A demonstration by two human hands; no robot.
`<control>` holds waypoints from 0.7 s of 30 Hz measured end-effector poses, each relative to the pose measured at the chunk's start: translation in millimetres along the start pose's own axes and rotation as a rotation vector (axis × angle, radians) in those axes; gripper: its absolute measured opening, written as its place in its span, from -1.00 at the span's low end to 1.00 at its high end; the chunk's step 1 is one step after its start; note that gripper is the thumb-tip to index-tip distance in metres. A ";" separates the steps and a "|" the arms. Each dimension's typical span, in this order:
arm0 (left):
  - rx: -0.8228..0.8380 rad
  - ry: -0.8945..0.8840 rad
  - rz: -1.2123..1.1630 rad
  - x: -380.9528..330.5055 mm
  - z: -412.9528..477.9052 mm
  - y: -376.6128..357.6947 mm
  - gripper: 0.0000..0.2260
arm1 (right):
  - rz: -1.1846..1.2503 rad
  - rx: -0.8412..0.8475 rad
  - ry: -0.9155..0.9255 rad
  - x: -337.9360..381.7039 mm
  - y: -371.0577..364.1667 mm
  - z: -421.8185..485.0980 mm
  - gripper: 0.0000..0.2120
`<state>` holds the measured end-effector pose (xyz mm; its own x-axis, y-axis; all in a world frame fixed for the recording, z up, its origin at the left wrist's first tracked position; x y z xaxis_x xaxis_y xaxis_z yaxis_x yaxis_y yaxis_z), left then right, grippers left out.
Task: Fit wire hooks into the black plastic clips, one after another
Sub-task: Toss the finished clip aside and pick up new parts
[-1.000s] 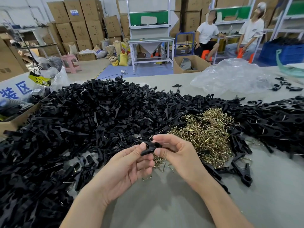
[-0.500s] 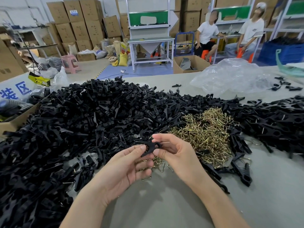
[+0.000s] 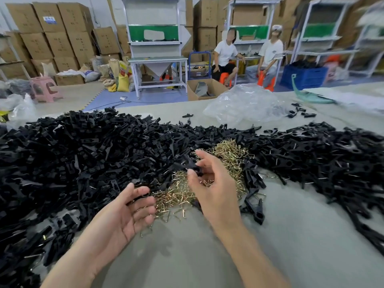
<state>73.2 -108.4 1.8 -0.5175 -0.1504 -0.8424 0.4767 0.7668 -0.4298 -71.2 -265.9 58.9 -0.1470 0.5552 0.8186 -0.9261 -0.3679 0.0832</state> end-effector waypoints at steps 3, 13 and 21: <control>-0.015 -0.011 0.005 1.8 -0.6 -2.3 -0.62 | -0.146 -0.200 0.022 -11.3 62.0 37.4 -0.65; -0.131 0.033 0.033 4.4 5.1 -5.3 -0.72 | -1.043 -0.470 -0.124 -64.7 230.4 141.8 -0.69; -0.140 0.039 0.030 2.8 -4.0 -11.7 -0.72 | -1.181 -0.403 -0.155 -63.9 207.6 129.6 -0.52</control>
<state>63.4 -115.3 5.8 -0.5334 -0.1038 -0.8395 0.3902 0.8504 -0.3530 -209.1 -474.4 97.5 0.8595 0.2863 0.4234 -0.5086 0.5615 0.6527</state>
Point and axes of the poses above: each hand's wrist, its own z-axis towards the middle knuckle, its own y-axis out of the back of the hand, x = y × z, the point moved 7 cm from there along z, towards the middle knuckle, and after that the axes turned 10 degrees about -x, right-handed, at the moved point
